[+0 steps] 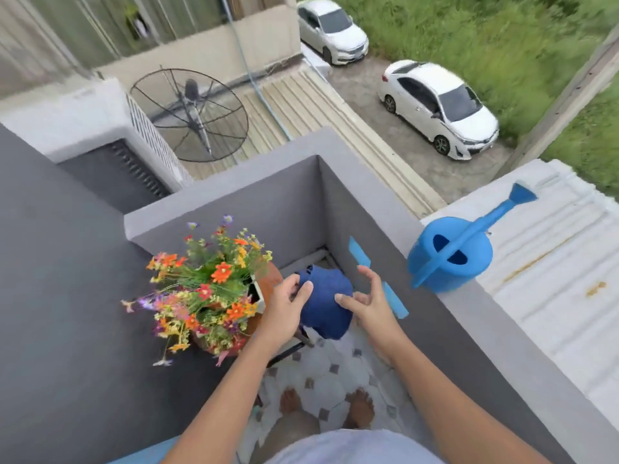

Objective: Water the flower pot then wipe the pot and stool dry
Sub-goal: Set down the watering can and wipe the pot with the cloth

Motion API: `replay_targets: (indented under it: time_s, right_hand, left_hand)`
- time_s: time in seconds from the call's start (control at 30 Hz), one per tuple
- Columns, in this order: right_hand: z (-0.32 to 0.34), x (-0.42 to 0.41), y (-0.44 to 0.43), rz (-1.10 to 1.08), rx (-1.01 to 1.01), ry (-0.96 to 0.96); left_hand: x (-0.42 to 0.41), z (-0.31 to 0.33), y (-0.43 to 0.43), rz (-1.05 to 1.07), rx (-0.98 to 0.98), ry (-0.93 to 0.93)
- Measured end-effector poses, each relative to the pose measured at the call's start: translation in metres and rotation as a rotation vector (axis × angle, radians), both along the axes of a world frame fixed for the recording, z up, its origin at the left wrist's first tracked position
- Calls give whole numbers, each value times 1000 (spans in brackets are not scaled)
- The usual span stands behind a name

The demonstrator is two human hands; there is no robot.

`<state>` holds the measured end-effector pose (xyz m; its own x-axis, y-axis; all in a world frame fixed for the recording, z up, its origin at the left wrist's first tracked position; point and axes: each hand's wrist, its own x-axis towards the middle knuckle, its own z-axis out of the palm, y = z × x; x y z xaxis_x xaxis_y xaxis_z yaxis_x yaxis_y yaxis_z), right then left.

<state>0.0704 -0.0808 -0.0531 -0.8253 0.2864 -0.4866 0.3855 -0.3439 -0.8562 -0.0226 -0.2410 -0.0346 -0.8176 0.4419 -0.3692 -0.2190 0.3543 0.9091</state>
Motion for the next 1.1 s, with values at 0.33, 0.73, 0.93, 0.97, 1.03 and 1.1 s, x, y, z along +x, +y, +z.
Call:
replay_targets:
  time_s: [0.33, 0.73, 0.93, 0.97, 1.03, 1.1]
  right_hand:
    - [-13, -46, -52, 461, 757, -69]
    - [-41, -40, -55, 80, 618, -406]
    - [-43, -58, -44, 16, 497, -380]
    - [-42, -61, -44, 12, 462, -366]
    - [-40, -66, -45, -11, 394, -338]
    - [-38, -72, -45, -19, 348, -305]
  left_hand:
    - [-8, -19, -50, 112, -44, 58]
    - [-20, -80, -43, 611, -91, -559]
    - [-46, -87, -41, 866, 126, -654]
    - [-47, -88, -40, 893, 137, -650]
    - [-50, -89, -36, 944, 137, -635]
    - [-53, -91, -29, 995, 105, -622]
